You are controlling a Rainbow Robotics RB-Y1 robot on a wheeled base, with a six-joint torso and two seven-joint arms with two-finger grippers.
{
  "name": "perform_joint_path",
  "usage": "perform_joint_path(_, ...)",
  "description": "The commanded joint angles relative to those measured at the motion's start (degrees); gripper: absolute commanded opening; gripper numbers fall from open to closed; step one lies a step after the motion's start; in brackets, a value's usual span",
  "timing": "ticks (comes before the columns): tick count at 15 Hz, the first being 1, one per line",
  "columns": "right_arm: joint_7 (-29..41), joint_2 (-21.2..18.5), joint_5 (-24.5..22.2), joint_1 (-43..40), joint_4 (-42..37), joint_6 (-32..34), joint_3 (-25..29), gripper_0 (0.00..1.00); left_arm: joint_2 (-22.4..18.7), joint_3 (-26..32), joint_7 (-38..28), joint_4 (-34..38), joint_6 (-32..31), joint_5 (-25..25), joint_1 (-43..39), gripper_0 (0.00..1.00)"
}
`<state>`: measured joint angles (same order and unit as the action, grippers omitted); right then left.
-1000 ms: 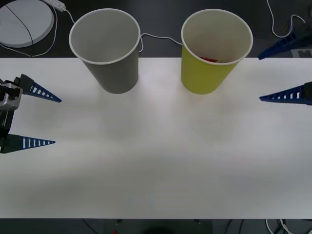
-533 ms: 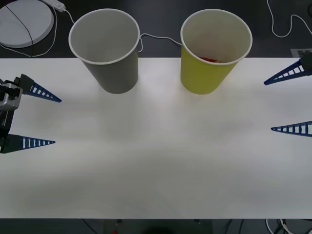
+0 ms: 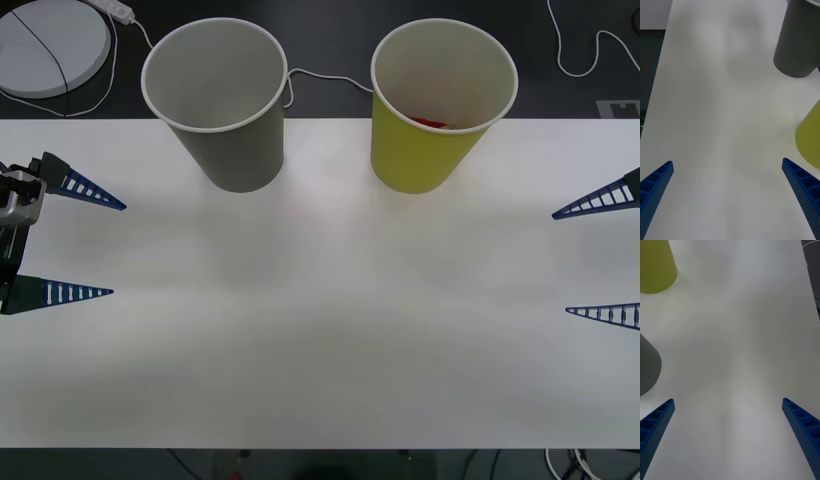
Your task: Put the can into the green bin and the plastic bottle into the gray bin
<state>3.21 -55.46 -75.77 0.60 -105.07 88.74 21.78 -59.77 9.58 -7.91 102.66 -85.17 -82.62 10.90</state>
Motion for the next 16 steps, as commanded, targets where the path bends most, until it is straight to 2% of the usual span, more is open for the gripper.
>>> perform_joint_path(1,-1.4,1.7,-1.5,-1.3,0.0,0.0,0.1,1.00,0.0,0.0,0.0,0.0,0.0,0.0,0.0,1.00)
perform_joint_path(7,-4.4,5.7,-5.1,-1.9,0.0,0.1,0.0,1.00,0.0,0.0,0.0,0.0,0.0,0.0,0.0,1.00)
perform_joint_path(16,-6.3,5.9,-5.2,-2.0,-0.1,0.6,-1.2,1.00,0.0,0.0,0.0,0.0,0.0,0.0,0.0,1.00)
